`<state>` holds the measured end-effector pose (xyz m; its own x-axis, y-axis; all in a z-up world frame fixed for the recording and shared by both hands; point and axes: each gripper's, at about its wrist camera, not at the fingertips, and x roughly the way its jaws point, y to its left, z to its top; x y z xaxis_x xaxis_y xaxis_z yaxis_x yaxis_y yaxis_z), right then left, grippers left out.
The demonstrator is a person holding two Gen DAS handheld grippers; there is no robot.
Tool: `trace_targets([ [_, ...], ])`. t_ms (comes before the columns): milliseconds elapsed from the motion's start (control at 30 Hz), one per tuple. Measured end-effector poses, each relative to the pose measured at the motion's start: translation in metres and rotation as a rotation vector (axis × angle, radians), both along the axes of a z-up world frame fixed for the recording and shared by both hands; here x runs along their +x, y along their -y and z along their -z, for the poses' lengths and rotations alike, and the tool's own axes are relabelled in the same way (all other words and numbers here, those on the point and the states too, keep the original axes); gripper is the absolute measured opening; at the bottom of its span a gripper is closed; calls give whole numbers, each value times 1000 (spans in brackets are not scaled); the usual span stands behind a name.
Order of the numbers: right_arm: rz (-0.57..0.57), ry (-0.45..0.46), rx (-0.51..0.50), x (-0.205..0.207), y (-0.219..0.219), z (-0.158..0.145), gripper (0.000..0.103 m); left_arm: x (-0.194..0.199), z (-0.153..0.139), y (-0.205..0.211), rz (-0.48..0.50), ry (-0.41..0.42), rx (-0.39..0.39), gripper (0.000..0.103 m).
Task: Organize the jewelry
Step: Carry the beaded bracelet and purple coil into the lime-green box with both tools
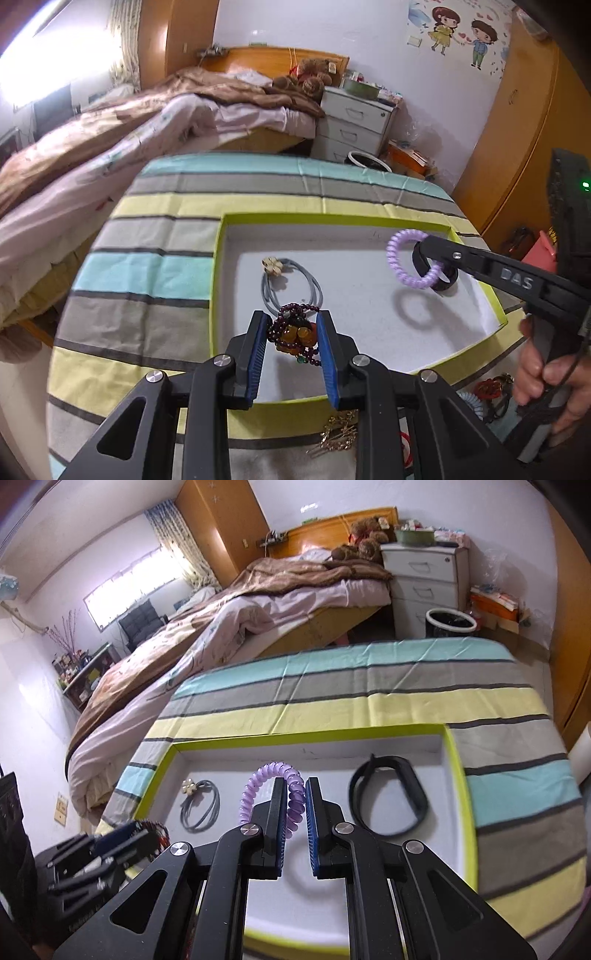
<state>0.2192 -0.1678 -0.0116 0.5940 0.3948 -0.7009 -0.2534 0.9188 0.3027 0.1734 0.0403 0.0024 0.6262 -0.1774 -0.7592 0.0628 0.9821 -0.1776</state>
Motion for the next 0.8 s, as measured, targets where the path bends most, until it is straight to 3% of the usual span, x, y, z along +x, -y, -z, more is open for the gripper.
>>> trace_targets([
  [233,11,-42,-35,25,-4,14,10,13,9,-2,-6,-21,11,28],
  [800,-1,-70,-115,39,-14,26,10,22,17,-7,-6,-30,-4,28],
])
